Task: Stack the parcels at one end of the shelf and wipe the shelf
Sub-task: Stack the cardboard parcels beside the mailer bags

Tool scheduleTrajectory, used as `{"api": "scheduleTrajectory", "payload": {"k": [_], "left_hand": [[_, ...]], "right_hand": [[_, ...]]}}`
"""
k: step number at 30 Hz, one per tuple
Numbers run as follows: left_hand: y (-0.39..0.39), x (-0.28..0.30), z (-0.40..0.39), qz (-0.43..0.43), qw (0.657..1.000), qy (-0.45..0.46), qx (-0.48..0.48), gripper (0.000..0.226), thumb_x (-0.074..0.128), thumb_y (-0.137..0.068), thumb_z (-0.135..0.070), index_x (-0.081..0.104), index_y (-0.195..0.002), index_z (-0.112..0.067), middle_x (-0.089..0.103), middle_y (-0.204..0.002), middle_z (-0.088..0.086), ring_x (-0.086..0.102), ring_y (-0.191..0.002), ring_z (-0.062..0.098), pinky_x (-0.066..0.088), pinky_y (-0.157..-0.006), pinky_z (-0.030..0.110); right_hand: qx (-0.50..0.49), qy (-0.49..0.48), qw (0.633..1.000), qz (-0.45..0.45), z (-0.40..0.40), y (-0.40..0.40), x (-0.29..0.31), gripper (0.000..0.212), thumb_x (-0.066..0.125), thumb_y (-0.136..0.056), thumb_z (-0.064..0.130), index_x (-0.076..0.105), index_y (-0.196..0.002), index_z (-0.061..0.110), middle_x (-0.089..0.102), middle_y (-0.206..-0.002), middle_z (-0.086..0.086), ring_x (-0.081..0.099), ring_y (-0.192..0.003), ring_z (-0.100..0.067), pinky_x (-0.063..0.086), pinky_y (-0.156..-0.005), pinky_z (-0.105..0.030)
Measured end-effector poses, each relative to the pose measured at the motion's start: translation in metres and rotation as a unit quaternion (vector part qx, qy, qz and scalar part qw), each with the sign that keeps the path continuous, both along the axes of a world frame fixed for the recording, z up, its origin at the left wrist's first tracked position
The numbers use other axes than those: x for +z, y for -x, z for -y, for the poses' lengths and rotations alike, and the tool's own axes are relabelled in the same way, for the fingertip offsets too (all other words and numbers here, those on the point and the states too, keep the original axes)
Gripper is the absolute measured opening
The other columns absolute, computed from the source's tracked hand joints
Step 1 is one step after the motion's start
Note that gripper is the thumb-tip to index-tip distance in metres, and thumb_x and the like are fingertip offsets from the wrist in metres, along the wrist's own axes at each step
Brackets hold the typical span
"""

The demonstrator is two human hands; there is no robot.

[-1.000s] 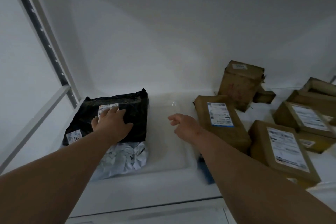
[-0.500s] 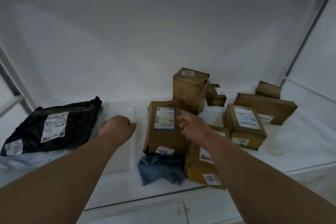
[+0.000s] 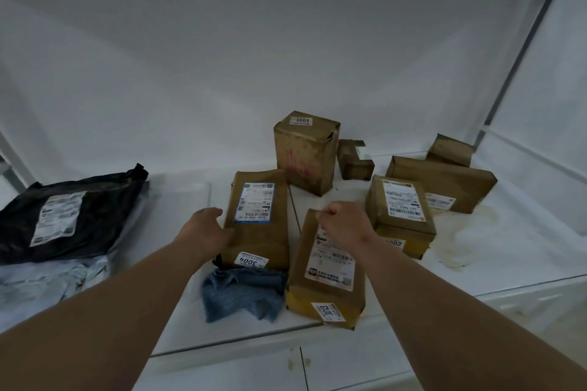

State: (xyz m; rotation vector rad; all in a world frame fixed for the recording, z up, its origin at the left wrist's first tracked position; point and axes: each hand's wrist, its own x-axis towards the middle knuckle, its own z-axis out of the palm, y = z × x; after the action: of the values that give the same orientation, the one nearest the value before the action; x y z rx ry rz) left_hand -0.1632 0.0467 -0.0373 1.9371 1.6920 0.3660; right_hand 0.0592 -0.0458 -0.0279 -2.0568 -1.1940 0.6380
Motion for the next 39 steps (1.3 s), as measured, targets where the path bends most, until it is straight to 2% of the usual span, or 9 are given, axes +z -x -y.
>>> {"api": "scheduleTrajectory", "payload": {"k": [6, 10, 13, 17, 21, 26, 30, 34, 39], "left_hand": [[0.003, -0.006, -0.024, 0.007, 0.999, 0.036, 0.009, 0.064, 0.059, -0.093, -0.029, 0.033, -0.149, -0.011, 0.035, -0.153, 0.013, 0.037, -0.137, 0.029, 0.034, -0.109, 0.037], [0.008, -0.010, -0.044, 0.014, 0.998, 0.058, -0.001, 0.066, 0.058, -0.094, -0.034, 0.032, -0.149, -0.010, 0.035, -0.153, 0.013, 0.035, -0.139, 0.029, 0.032, -0.111, 0.038], [0.011, -0.009, -0.060, 0.008, 0.997, 0.070, -0.009, 0.065, 0.055, -0.095, -0.036, 0.032, -0.149, -0.009, 0.035, -0.153, 0.012, 0.036, -0.138, 0.028, 0.032, -0.111, 0.036], [0.012, -0.010, -0.072, 0.068, 0.991, 0.118, -0.008, 0.060, 0.055, -0.095, -0.033, 0.037, -0.146, -0.009, 0.049, -0.140, 0.012, 0.052, -0.120, 0.027, 0.048, -0.097, 0.037], [0.012, -0.016, -0.071, 0.112, 0.976, 0.186, -0.008, 0.051, 0.053, -0.096, -0.033, 0.043, -0.139, -0.008, 0.052, -0.122, 0.009, 0.054, -0.113, 0.026, 0.050, -0.086, 0.036], [0.011, -0.021, -0.067, 0.158, 0.952, 0.263, 0.003, 0.045, 0.052, -0.095, -0.043, 0.056, -0.123, -0.008, 0.061, -0.120, 0.009, 0.057, -0.108, 0.024, 0.050, -0.086, 0.038], [0.015, -0.018, -0.069, 0.242, 0.931, 0.270, 0.044, 0.027, 0.058, -0.095, -0.028, 0.062, -0.116, -0.013, 0.066, -0.108, 0.009, 0.062, -0.100, 0.023, 0.053, -0.081, 0.036], [0.024, -0.008, -0.074, 0.316, 0.917, 0.235, 0.066, 0.020, 0.058, -0.094, -0.015, 0.065, -0.113, -0.017, 0.068, -0.106, 0.005, 0.062, -0.102, 0.022, 0.052, -0.085, 0.038], [0.039, 0.005, -0.072, 0.380, 0.900, 0.205, 0.064, 0.042, 0.059, -0.090, -0.003, 0.060, -0.128, -0.020, 0.070, -0.112, -0.001, 0.061, -0.108, 0.018, 0.049, -0.079, 0.033]], "right_hand": [[0.017, -0.017, 0.999, 0.044, -0.022, 0.013, 0.004, 0.019, 0.050, -0.097, 0.028, 0.064, -0.086, 0.021, 0.062, -0.083, 0.003, 0.056, -0.075, -0.008, 0.040, -0.060, -0.021], [0.022, -0.011, 1.000, 0.010, -0.045, 0.026, 0.012, 0.015, 0.051, -0.096, 0.026, 0.065, -0.098, 0.021, 0.065, -0.090, 0.001, 0.058, -0.077, -0.010, 0.042, -0.060, -0.021], [0.016, 0.006, 0.999, -0.028, -0.063, 0.038, 0.016, 0.021, 0.054, -0.094, 0.024, 0.064, -0.110, 0.014, 0.064, -0.101, -0.002, 0.061, -0.094, -0.019, 0.051, -0.081, -0.033], [0.006, 0.062, 0.994, -0.093, -0.082, 0.056, 0.004, 0.015, 0.057, -0.093, 0.024, 0.063, -0.086, 0.012, 0.063, -0.089, -0.001, 0.060, -0.083, -0.015, 0.051, -0.073, -0.026], [-0.024, 0.111, 0.979, -0.171, -0.091, 0.067, -0.006, 0.035, 0.057, -0.093, 0.024, 0.057, -0.124, 0.006, 0.061, -0.124, -0.011, 0.059, -0.113, -0.028, 0.049, -0.098, -0.036], [-0.034, 0.157, 0.961, -0.226, -0.092, 0.070, -0.003, 0.037, 0.058, -0.095, 0.021, 0.053, -0.129, 0.009, 0.056, -0.131, -0.011, 0.053, -0.119, -0.027, 0.044, -0.098, -0.035], [-0.040, 0.165, 0.943, -0.286, -0.096, 0.070, -0.002, 0.034, 0.061, -0.088, 0.021, 0.057, -0.121, 0.016, 0.060, -0.120, -0.010, 0.057, -0.109, -0.030, 0.047, -0.098, -0.047], [0.000, 0.121, 0.952, -0.279, -0.098, 0.066, 0.006, 0.044, 0.054, -0.084, 0.008, 0.052, -0.122, 0.030, 0.057, -0.120, -0.005, 0.055, -0.109, -0.028, 0.046, -0.094, -0.053], [0.013, 0.071, 0.948, -0.309, -0.099, 0.058, 0.016, 0.055, 0.054, -0.085, 0.001, 0.046, -0.130, 0.032, 0.061, -0.116, -0.006, 0.060, -0.105, -0.026, 0.049, -0.089, -0.046]]}}
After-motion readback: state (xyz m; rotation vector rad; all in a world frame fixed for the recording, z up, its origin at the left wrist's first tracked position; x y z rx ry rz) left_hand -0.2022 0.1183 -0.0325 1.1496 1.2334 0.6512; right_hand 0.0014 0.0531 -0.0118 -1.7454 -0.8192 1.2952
